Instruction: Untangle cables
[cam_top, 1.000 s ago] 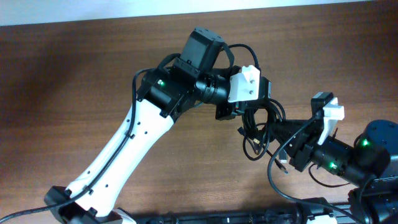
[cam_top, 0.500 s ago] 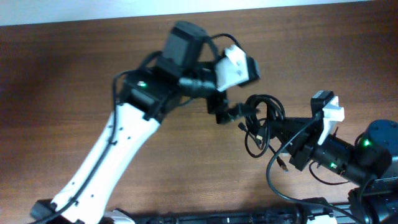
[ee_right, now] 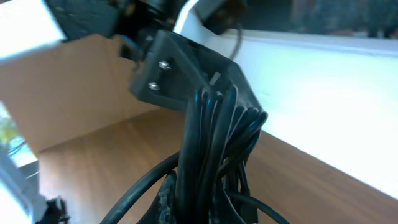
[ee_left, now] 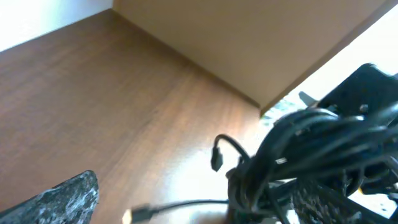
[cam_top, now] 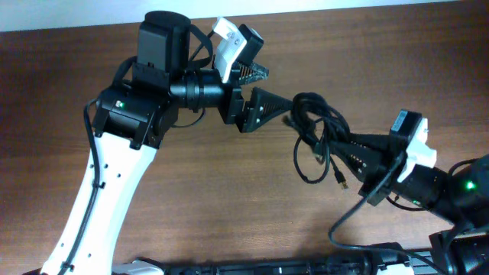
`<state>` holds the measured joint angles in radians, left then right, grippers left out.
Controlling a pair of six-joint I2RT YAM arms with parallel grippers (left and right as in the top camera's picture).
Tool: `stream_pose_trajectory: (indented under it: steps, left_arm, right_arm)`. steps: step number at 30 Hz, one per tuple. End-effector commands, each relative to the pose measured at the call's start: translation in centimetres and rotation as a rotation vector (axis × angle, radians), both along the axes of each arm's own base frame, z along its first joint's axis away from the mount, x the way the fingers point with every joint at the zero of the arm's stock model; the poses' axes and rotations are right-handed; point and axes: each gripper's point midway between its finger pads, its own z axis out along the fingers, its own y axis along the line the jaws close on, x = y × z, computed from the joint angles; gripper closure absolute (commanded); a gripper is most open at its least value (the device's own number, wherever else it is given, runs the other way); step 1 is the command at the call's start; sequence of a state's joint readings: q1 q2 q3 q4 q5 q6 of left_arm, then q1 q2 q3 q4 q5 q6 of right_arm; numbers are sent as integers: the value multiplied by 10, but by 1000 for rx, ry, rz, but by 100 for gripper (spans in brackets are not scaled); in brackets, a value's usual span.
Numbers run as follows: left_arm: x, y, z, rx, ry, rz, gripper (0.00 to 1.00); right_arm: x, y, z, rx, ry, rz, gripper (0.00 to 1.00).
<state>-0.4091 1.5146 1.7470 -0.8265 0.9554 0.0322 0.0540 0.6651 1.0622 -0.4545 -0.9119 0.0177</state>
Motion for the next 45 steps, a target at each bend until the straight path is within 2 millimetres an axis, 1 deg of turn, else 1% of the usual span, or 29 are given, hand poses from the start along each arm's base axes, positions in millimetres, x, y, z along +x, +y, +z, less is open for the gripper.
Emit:
stream_pose_trajectory:
  steps: [1, 3, 5, 7, 9, 11, 13, 22, 24, 25, 27, 29, 33, 35, 41, 45]
  left_arm:
    - [-15, 0, 17, -53, 5, -55, 1]
    - [-15, 0, 17, -53, 5, -55, 2]
    - [-15, 0, 17, -53, 5, -55, 6]
    - [-15, 0, 17, -53, 5, -56, 12]
    - [-15, 0, 17, -52, 8, -56, 16]
    - [-16, 0, 16, -51, 11, -57, 24]
    - [-19, -2, 16, -48, 16, -66, 27]
    - [-39, -22, 15, -43, 10, -133, 29]
    - [-39, -23, 14, -38, 7, -129, 31]
    - [-38, -23, 14, -33, 5, -122, 34]
    - [-37, -24, 14, -34, -3, -121, 43]
    - [-37, -25, 15, -36, -6, -123, 53]
    - [-42, -28, 15, -36, -5, -137, 88]
    - [-44, -30, 15, -36, -5, -142, 99]
    - [-37, -29, 12, -15, -16, -106, 100]
    - [-22, -25, 5, 31, -40, -22, 100]
  right_arm:
    - [-20, 10, 13, -1, -67, 113, 96]
    - [-24, 12, 14, 0, -74, 135, 96]
    - [-24, 12, 15, 0, -77, 138, 96]
    - [-24, 12, 15, 0, -78, 138, 96]
    - [-24, 12, 16, 0, -82, 138, 96]
    - [-24, 12, 16, 0, -85, 137, 96]
    - [-24, 12, 18, 2, -91, 137, 96]
    - [-24, 12, 21, 1, -110, 137, 96]
    - [-24, 12, 21, 1, -114, 137, 96]
    - [-24, 12, 22, 1, -116, 137, 96]
    - [-24, 12, 22, 1, -117, 137, 96]
    - [-25, 13, 22, 1, -117, 143, 96]
    - [-27, 14, 22, 1, -120, 156, 96]
    - [-27, 14, 22, 1, -120, 155, 96]
    - [-27, 14, 22, 1, -118, 155, 96]
    - [-27, 14, 19, 2, -99, 155, 96]
